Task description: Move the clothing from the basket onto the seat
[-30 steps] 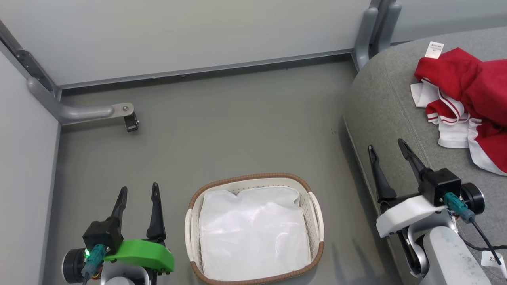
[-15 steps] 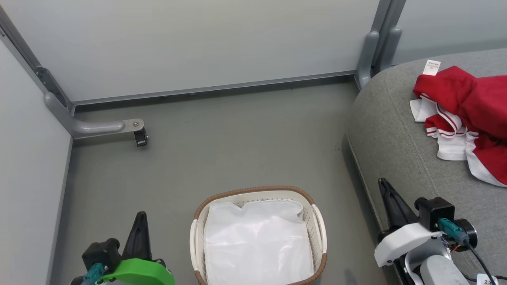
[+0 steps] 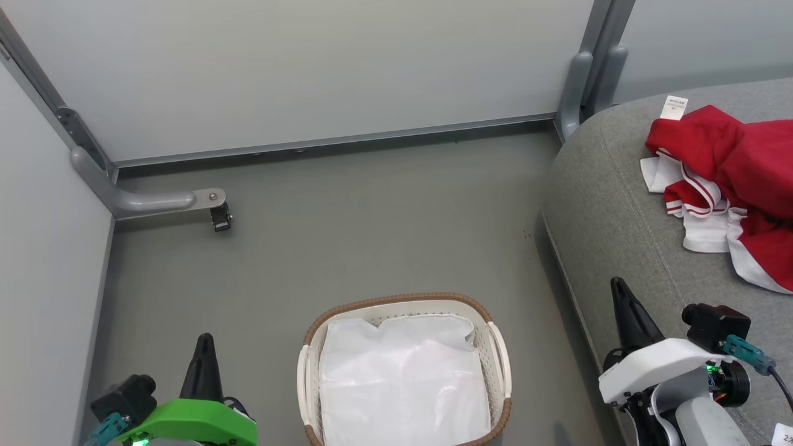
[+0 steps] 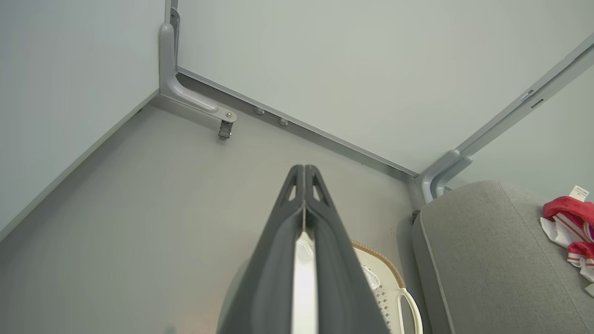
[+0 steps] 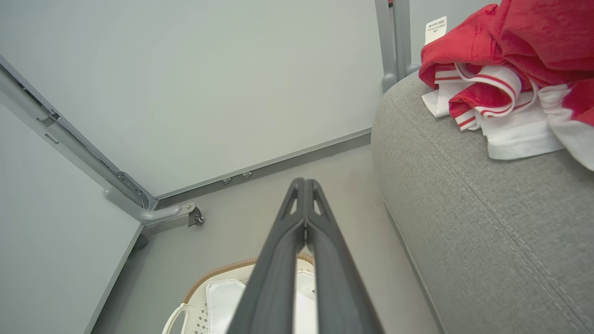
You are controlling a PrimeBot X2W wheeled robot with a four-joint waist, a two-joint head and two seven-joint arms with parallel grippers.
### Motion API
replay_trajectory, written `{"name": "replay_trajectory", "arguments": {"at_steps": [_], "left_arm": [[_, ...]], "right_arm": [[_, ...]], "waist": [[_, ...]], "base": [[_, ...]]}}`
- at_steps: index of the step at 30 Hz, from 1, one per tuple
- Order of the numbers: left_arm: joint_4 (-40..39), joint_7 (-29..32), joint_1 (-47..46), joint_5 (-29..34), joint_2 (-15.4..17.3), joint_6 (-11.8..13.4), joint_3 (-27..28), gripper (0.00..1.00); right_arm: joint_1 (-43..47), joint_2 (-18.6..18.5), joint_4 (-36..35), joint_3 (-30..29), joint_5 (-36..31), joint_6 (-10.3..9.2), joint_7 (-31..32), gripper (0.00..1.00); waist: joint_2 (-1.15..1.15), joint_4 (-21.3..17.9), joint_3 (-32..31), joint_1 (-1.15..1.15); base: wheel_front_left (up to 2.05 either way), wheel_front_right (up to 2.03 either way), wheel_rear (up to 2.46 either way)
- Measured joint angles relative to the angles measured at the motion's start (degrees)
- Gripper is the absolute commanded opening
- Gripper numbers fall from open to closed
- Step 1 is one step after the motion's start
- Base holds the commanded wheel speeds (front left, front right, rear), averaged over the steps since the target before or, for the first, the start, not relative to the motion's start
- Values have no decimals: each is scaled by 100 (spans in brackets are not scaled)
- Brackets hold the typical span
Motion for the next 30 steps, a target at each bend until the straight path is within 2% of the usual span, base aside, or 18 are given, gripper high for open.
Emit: {"name": "replay_trajectory", "arguments": {"at_steps": [30], "left_arm": [[-231, 679, -126, -2399, 1, -175, 389, 0]], "right_arm": [[45, 56, -169, -355, 2689, 0, 671, 0]], "waist": [[0, 7, -80, 0]], "base": [[0, 0, 0]]}}
